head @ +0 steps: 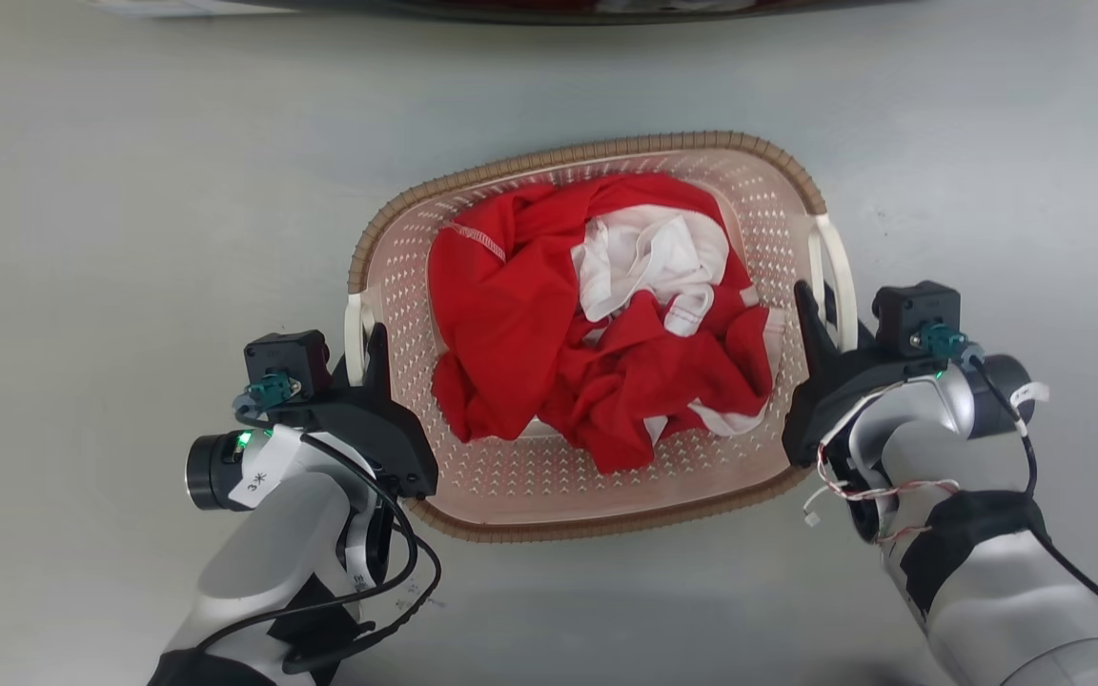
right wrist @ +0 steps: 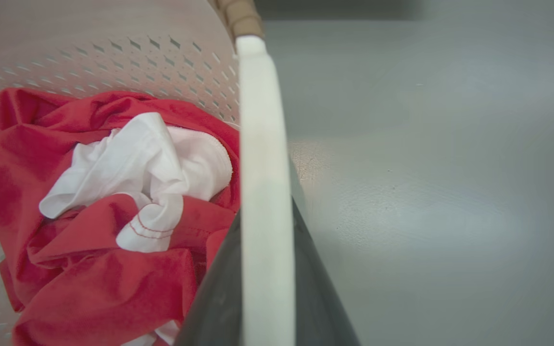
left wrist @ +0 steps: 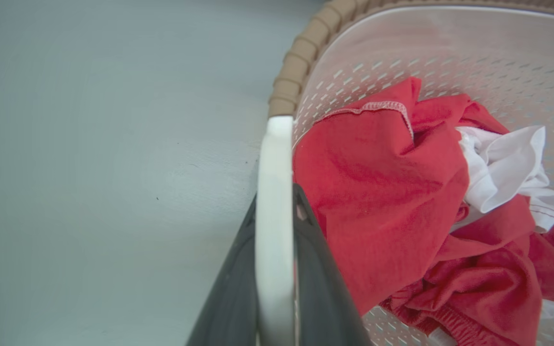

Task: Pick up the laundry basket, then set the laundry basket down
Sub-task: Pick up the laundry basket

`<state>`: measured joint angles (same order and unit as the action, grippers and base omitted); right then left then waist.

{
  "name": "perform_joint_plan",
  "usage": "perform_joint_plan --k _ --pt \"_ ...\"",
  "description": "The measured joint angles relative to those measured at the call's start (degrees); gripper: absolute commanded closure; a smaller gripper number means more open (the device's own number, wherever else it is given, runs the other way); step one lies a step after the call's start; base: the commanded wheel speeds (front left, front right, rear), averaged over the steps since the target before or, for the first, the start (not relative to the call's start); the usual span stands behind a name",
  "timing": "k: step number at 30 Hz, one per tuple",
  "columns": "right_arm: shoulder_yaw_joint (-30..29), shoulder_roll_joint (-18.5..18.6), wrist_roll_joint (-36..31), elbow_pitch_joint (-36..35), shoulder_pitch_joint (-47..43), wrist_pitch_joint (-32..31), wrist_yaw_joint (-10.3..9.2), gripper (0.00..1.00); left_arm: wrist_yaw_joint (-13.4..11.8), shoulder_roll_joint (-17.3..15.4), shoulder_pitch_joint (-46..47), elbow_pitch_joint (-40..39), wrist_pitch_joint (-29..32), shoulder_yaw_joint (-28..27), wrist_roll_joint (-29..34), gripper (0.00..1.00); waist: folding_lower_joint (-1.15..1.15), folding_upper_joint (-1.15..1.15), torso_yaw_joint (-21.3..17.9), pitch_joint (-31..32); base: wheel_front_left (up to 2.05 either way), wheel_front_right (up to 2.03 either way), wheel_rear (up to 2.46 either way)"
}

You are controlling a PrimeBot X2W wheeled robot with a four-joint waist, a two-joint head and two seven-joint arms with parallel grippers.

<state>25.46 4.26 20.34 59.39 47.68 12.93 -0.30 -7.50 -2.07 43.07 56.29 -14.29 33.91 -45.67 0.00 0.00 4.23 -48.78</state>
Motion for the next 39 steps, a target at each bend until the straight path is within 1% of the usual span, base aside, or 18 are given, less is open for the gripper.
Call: perform_joint_plan --k 3,12,18,21,24,29,36,39 --pt "0.9 -0.1 1.5 0.1 -0.8 0.0 -0.31 1.00 0.0 0.1 0.0 1.0 0.0 0.3 -0.1 1.00 0.00 0.00 -0.1 1.0 0.00 0.00 0.00" --pt "3.2 -0.2 5.3 0.3 -2.3 0.0 -2.23 1.00 0.0 0.3 0.0 3.1 0.0 2.1 -0.6 1.00 -0.01 0.00 -0.6 4.6 0.00 0.00 0.00" --pt "5.8 -0.3 9.1 0.1 -4.6 0.1 -3.21 1.00 0.7 0.3 -0.1 5.4 0.0 3.9 -1.0 1.00 -0.01 0.00 -0.9 8.5 0.00 0.00 0.00" --pt "6.7 -0.3 10.2 0.1 -5.5 0.1 -3.31 1.00 1.0 0.3 -0.3 6.1 0.1 4.5 -1.0 1.00 -0.01 0.00 -1.0 9.9 0.00 0.00 0.00" --pt "8.1 -0.3 12.2 0.0 -7.4 0.0 -3.79 1.00 1.1 0.3 -1.6 6.7 0.4 5.6 -1.1 1.00 -0.01 0.00 -1.2 12.0 0.00 0.00 0.00" --pt "10.5 -0.5 15.1 0.0 -10.8 -0.9 -4.31 1.00 2.0 0.3 -4.5 8.2 1.7 7.1 -1.4 1.00 -0.01 0.00 -1.5 15.8 0.00 0.00 0.00" --pt "13.8 -0.7 19.4 -0.1 -15.7 -3.4 -5.24 1.00 2.5 0.3 -8.2 9.7 3.8 9.0 -1.8 1.00 -0.01 0.00 -2.0 21.6 0.00 0.00 0.00" --pt "15.1 -0.7 20.8 -0.2 -17.9 -4.5 -5.33 1.00 2.9 0.3 -10.0 10.0 4.9 9.7 -2.4 1.00 -0.02 0.00 -2.2 24.1 0.00 0.00 0.00"
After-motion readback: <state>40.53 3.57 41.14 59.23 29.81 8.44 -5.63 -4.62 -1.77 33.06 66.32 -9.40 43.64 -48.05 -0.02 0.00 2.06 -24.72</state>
